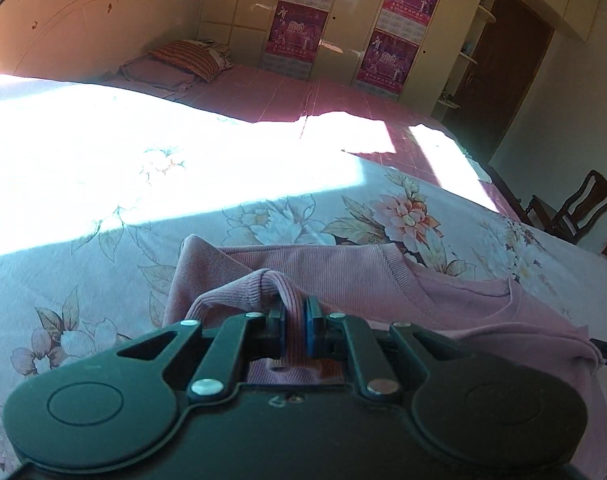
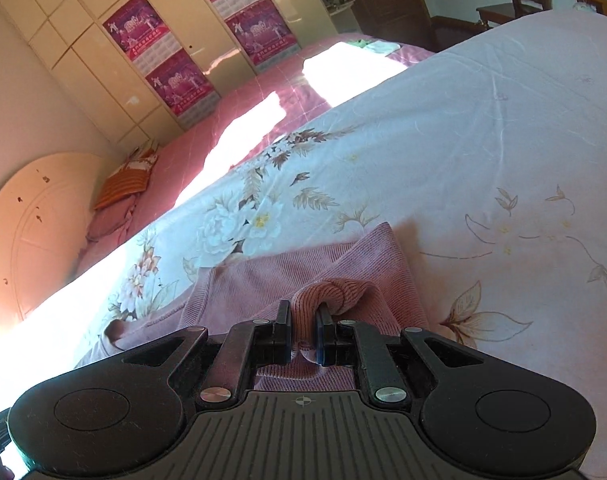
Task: Fold small clothes
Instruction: 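Lift the hem with both grippers and fold it over toward the collar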
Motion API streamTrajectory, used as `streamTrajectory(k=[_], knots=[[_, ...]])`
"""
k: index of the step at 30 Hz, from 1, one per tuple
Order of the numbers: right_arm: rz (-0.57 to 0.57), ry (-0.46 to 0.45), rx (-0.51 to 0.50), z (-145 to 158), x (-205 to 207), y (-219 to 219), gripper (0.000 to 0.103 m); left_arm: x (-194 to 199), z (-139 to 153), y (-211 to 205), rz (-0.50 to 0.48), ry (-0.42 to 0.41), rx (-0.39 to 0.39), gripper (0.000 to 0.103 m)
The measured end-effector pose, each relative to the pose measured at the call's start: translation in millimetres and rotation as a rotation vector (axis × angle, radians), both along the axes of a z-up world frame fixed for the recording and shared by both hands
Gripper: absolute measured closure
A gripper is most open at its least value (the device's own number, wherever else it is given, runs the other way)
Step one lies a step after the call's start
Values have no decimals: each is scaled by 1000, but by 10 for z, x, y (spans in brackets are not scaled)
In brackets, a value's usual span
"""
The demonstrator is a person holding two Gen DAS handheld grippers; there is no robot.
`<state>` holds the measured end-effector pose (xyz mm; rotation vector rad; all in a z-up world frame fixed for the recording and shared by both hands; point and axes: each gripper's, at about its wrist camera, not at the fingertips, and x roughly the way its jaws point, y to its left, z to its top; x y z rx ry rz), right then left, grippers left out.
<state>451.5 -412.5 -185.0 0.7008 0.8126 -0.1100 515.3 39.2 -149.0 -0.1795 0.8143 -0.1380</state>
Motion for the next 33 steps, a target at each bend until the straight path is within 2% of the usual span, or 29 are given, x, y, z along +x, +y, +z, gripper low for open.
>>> streamTrajectory(k=[2,3,4,5,6,7,8,9,10,14,17,21,24,26,27,29,32,33], knots=[[-9,14,-7,-49,27,-5,92,48,-51,8,-2,18,6,81],[-14,13,3,-63,37,-31,92,57,-50,23,-2,20,4,79],[-11,13,19,-76,52,-62,92,60,-29,56,0,22,-1,66],[-1,10,24,-69,62,-89,91,58,8,96,-4,19,-14,40],[6,4,18,-55,54,-104,89,41,48,145,3,2,-19,27],[13,-9,6,-21,44,-121,80,3,93,185,6,-26,-17,14],[14,-30,1,12,17,-147,61,-26,131,219,-5,-47,-13,14],[10,-48,-6,40,1,-173,47,-29,171,249,-30,-54,-8,14],[5,-68,-17,68,-17,-196,27,-34,177,269,-46,-55,-1,15],[94,-80,-89,93,42,-134,28,26,112,179,-121,-76,137,24],[171,-67,-163,40,131,17,28,144,23,91,-164,-66,195,25],[225,-51,-192,-104,295,124,28,355,-130,-36,-207,-25,231,26],[274,-55,-228,-164,404,185,28,427,-204,-47,-242,-6,233,32],[319,-49,-281,-204,492,245,28,468,-236,-19,-267,6,213,42],[335,-48,-296,-222,509,263,28,477,-234,-8,-273,8,199,46],[375,-28,-315,-272,554,299,58,504,-218,2,-293,14,166,71],[429,-29,-354,-295,558,327,69,507,-197,-59,-341,10,178,84],[446,-31,-355,-286,558,327,73,501,-194,-70,-347,7,180,85]])
